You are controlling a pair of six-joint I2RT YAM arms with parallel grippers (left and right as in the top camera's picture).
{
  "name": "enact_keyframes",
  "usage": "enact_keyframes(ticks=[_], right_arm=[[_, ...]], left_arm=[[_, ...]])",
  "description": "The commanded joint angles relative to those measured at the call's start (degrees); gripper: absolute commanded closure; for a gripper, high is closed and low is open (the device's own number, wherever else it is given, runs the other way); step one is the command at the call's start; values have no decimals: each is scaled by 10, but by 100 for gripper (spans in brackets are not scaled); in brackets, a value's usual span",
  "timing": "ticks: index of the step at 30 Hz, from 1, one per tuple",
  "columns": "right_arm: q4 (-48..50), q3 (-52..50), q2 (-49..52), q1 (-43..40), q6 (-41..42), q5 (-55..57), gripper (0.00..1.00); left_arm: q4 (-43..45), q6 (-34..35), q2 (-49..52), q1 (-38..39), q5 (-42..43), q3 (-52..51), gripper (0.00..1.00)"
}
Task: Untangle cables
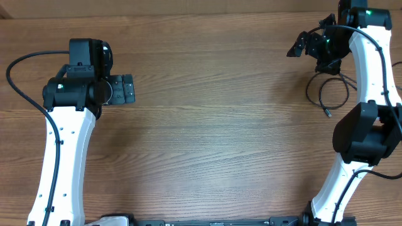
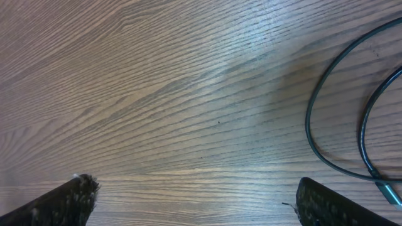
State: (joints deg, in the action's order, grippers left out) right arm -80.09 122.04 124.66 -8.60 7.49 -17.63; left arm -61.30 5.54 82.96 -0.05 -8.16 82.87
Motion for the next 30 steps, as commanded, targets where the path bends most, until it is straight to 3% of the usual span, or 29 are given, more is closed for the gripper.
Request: enact_keyframes(ticks=[1,12,16,23,30], right_arm=[[3,10,-14,-1,-3,-3,0],[3,10,-14,-1,-3,-3,0],[3,10,-14,-1,-3,-3,0],[3,10,-14,-1,-3,-3,0],[3,10,-14,-1,-3,-3,0]], left_arm=[[0,-6,2,-3,5,4,0],[-2,-21,-17,-3,-4,4,0],[49,-26,-77,-3,-1,-30,0],[341,1,-249,-3,67,-256,0],[584,140,-417,-3,82,-483,1]])
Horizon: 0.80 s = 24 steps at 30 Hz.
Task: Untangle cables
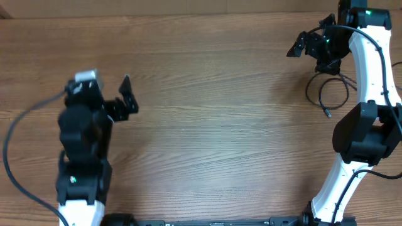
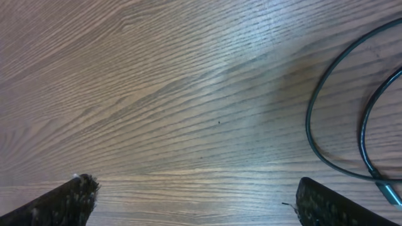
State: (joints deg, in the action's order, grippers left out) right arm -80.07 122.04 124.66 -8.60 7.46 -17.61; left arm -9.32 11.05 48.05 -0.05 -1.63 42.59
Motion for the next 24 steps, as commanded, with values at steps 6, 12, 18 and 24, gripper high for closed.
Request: enact_keyframes(ticks=[6,12,18,24], right_arm=[[2,10,-14,-1,-3,-3,0],[2,10,-14,-1,-3,-3,0],[2,10,-14,-1,-3,-3,0],[2,10,-14,-1,-3,-3,0]], left_arm=[[270,100,-192,-3,17,-264,0],[459,100,-282,-2,5,-422,0],[420,99,-316,-2,1,-423,0],[336,99,-330,-2,-15,-423,0]])
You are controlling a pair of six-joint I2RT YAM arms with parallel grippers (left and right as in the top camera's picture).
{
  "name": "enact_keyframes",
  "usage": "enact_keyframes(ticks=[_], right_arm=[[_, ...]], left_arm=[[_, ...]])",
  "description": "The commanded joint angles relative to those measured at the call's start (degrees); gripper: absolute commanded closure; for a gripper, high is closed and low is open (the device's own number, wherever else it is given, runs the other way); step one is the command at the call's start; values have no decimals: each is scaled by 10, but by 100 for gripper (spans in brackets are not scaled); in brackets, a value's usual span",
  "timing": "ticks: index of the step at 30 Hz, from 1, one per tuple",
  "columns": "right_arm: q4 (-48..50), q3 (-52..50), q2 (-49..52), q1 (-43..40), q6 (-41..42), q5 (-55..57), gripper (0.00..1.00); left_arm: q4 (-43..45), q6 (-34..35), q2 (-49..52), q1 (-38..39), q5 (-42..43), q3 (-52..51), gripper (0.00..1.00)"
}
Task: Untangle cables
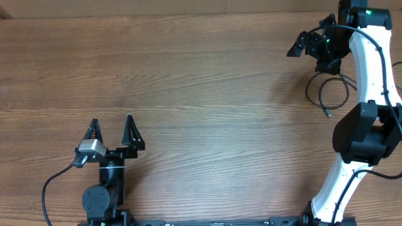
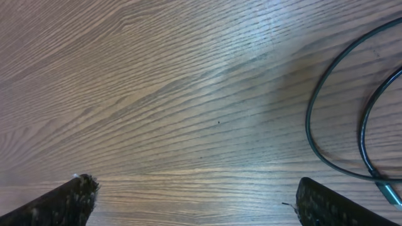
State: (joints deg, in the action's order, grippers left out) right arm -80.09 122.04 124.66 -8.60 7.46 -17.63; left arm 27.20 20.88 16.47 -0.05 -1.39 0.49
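Observation:
A thin black cable (image 1: 331,91) lies in a loose loop on the wooden table at the far right, with a small plug (image 1: 326,114) at its near end. In the right wrist view two strands of the cable (image 2: 312,129) curve along the right side, ending in the plug (image 2: 387,190). My right gripper (image 1: 304,43) hovers open just left of and behind the loop; its fingertips (image 2: 74,196) stand wide apart with bare wood between them. My left gripper (image 1: 112,132) is open and empty at the front left, far from the cable.
The left arm is folded up at the table's front edge, its own grey lead (image 1: 51,188) looping beside it. The right arm's white links (image 1: 370,69) run down the right side, partly over the cable area. The wooden table (image 1: 207,107) fills the view.
The left arm has drawn back from the left middle of the table to the front edge, where it sits folded with its fingers spread. The right gripper and the cable have not moved.
At first the left arm reached out over the table's left side, its gripper near the left middle. Then it stood nearer the front with the gripper turned. Now it is folded at the front edge. The right gripper stayed open beside the cable loop throughout.

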Motion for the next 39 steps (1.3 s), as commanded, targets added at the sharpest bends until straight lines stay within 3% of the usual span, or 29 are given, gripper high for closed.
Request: enact_keyframes(ticks=[1,12,18,39], right_arm=[[3,10,-14,-1,-3,-3,0],[3,10,-14,-1,-3,-3,0],[3,10,-14,-1,-3,-3,0],[3,10,-14,-1,-3,-3,0]], left_arm=[[-57,1,-24,-2,-19,-2,0],[-308,-29,-156,-7,-22,-2,0],[-317,-57,-163,-15,-1,-2,0],[-316,-57,-162,-15,-1,-2,0]])
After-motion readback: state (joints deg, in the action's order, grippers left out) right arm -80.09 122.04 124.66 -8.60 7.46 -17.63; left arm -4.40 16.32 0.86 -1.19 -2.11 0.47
